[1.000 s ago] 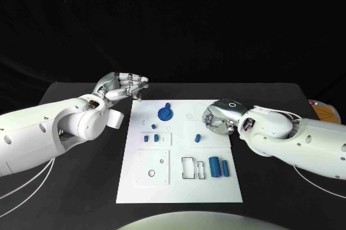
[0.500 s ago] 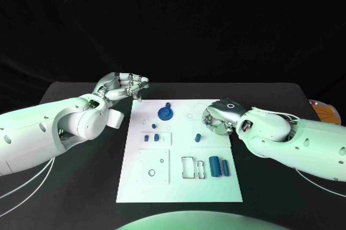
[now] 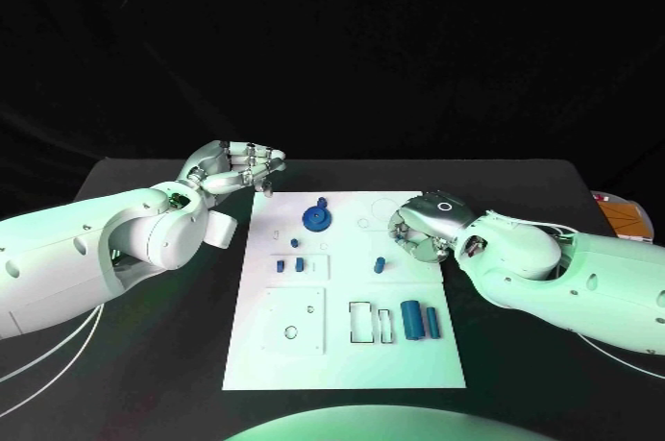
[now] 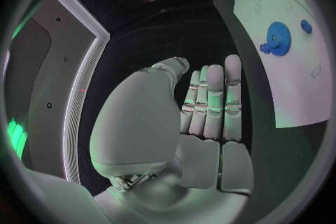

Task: Assemble the parts on the task board

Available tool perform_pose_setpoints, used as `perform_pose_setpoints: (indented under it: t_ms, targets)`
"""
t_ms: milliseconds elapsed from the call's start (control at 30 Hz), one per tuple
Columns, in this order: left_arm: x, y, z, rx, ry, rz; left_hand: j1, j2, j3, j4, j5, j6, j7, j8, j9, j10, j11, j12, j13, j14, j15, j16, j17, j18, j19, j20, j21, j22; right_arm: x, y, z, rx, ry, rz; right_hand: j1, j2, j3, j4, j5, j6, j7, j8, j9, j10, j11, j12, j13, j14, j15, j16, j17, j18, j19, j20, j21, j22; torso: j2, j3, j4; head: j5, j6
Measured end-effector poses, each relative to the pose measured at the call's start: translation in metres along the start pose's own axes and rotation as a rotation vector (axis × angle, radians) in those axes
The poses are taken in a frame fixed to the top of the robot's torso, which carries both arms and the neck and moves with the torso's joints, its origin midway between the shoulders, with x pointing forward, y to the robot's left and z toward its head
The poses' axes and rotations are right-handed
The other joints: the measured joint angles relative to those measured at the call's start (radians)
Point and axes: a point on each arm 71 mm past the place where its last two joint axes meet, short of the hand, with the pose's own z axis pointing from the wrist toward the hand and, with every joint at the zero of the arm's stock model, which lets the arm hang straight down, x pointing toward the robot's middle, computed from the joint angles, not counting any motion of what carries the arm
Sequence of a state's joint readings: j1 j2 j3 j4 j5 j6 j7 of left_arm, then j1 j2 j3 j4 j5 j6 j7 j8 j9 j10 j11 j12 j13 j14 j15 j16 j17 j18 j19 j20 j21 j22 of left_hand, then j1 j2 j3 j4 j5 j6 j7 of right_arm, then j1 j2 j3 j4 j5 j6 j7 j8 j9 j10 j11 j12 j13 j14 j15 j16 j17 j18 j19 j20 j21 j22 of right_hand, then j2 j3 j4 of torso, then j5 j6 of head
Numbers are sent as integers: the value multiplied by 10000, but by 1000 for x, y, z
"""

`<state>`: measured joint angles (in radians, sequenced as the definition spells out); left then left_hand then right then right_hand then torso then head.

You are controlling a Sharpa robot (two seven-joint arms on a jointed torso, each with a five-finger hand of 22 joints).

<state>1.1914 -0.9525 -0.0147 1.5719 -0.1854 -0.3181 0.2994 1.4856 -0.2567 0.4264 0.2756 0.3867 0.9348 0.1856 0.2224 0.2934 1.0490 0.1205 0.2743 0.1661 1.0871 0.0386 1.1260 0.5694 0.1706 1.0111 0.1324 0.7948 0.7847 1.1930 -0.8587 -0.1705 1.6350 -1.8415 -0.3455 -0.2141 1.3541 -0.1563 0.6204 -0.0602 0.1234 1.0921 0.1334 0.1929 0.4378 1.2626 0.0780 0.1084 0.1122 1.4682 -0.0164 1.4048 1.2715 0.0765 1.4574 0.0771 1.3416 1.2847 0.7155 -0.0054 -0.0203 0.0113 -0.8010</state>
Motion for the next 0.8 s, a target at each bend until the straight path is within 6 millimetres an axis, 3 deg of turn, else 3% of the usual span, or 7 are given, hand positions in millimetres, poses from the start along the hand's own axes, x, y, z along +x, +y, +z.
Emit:
perform_pose_setpoints:
  t_ms: [467, 800]
  targets:
    - [0, 1, 0, -53, 34, -11, 0, 0, -28, -28, 0, -37, 37, -43, -1, -202, 50, 38, 17, -46, 46, 0, -21, -1, 38, 39, -39, -29, -20, 1, -5, -37, -694, 43, -40, 40, 147, -130, -59, -2, 0, -10, 29, 0, 1, -7, 1, 0, 1, -1, 0, 1, -1, 0, 44, 36, -2, -5, 0, -8, 17]
    - [0, 1, 2, -79, 33, -31, 0, 0, -28, -28, 0, -73, 73, -43, 9, -288, 64, 38, 17, -81, 81, 0, -30, 0, 38, 38, -49, -30, -37, 33, -11, -791, -1135, 626, -11, 67, 270, -254, -81, -3, -2, -13, 25, 1, 1, -65, 12, 0, 1, -2, -21, 1, -1, 0, 85, 74, 4, 0, -2, 144, -10]
